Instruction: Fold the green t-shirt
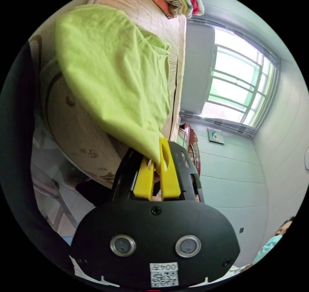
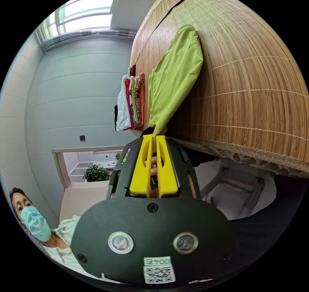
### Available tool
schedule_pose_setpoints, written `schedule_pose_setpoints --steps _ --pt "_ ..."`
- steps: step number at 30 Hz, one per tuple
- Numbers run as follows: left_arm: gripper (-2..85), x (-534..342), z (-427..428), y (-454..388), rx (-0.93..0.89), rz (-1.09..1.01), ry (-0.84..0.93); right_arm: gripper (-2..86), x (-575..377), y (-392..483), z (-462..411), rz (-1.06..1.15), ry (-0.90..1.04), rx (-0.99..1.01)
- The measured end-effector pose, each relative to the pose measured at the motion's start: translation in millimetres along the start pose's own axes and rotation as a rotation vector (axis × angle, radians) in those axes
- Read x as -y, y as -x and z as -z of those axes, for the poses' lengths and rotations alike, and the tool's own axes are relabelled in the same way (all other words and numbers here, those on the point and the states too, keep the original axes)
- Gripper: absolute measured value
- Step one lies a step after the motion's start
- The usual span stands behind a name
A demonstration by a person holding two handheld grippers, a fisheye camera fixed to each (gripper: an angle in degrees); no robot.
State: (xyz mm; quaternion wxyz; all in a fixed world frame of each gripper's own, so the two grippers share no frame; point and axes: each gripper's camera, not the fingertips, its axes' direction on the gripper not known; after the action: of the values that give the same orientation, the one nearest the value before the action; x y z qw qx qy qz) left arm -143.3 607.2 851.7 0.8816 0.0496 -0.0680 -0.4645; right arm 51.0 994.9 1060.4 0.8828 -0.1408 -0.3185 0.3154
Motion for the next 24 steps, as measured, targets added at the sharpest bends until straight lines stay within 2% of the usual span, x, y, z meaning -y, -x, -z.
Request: schedule_pose_setpoints --steps 3,7,9,20,24 --pt "4.7 7 0 -26 0.021 -0.053 0.009 11.9 12 -15 15 0.044 -0.020 0.101" --pt "4.5 29 5 -39 0.027 -0.064 0.036 16.3 47 -58 30 -0.091 -0.052 0.249" --pt "4.4 47 10 -36 0.000 -0.042 0.060 17.0 63 -67 28 -0.132 -0.048 0.260" --pt "4.3 104 40 -29 -0.028 -0.075 0.148 16.2 169 -51 23 -0.172 -0.076 0.279" --pt "4.2 121 52 -21 -0.036 -0.098 0.176 13.1 205 -37 20 -0.173 -0.067 0.273"
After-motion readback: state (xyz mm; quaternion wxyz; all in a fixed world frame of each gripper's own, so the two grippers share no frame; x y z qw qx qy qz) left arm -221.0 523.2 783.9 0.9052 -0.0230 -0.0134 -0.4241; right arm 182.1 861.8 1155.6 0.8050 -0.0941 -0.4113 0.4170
